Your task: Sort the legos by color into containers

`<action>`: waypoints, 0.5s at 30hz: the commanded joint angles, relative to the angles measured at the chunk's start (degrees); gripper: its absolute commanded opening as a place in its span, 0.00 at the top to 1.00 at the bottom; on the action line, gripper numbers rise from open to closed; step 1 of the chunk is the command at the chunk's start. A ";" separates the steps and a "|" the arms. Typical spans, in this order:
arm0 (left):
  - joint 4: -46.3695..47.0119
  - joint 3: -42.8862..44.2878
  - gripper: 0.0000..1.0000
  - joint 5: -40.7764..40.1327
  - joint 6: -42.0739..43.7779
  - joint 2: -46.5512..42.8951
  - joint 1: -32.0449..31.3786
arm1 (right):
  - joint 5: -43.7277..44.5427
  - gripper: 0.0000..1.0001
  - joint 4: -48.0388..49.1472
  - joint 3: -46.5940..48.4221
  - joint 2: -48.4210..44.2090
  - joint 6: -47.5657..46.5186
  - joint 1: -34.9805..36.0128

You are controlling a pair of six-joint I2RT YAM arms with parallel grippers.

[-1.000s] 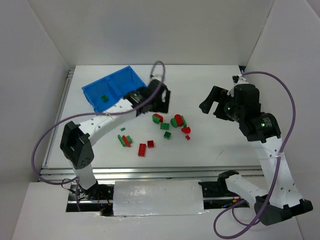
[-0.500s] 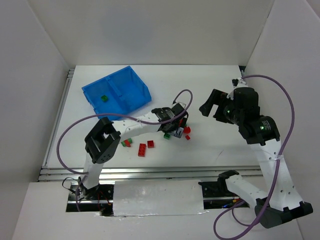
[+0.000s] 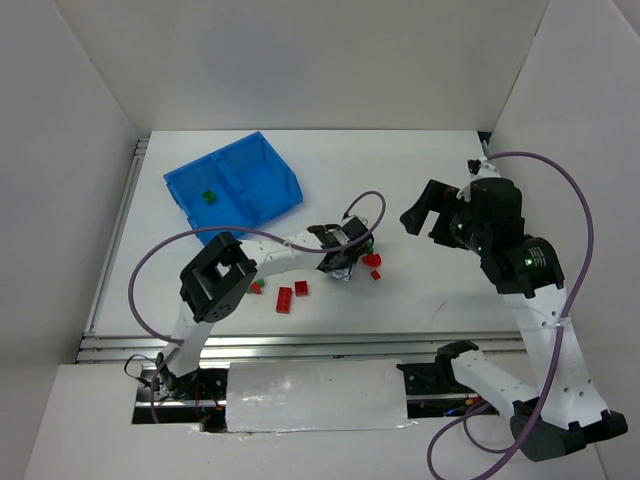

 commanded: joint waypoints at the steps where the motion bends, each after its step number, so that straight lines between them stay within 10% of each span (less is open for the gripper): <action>1: 2.10 -0.45 0.48 0.57 0.38 1.68 0.06 | -0.37 0.00 0.61 0.74 -0.35 -0.70 -0.26; 5: -1.83 -0.62 1.00 -2.58 -0.32 -2.35 0.06 | -0.11 0.01 0.08 1.35 -0.61 -0.79 -0.18; 10: -9.39 -1.95 1.00 -11.10 -3.74 -18.69 0.59 | 0.25 0.00 0.43 0.21 -0.88 -0.87 -0.26; 15: -20.30 0.52 1.00 -18.59 -7.88 -28.11 14.79 | -2.74 0.00 3.67 -2.16 0.35 -0.61 -0.35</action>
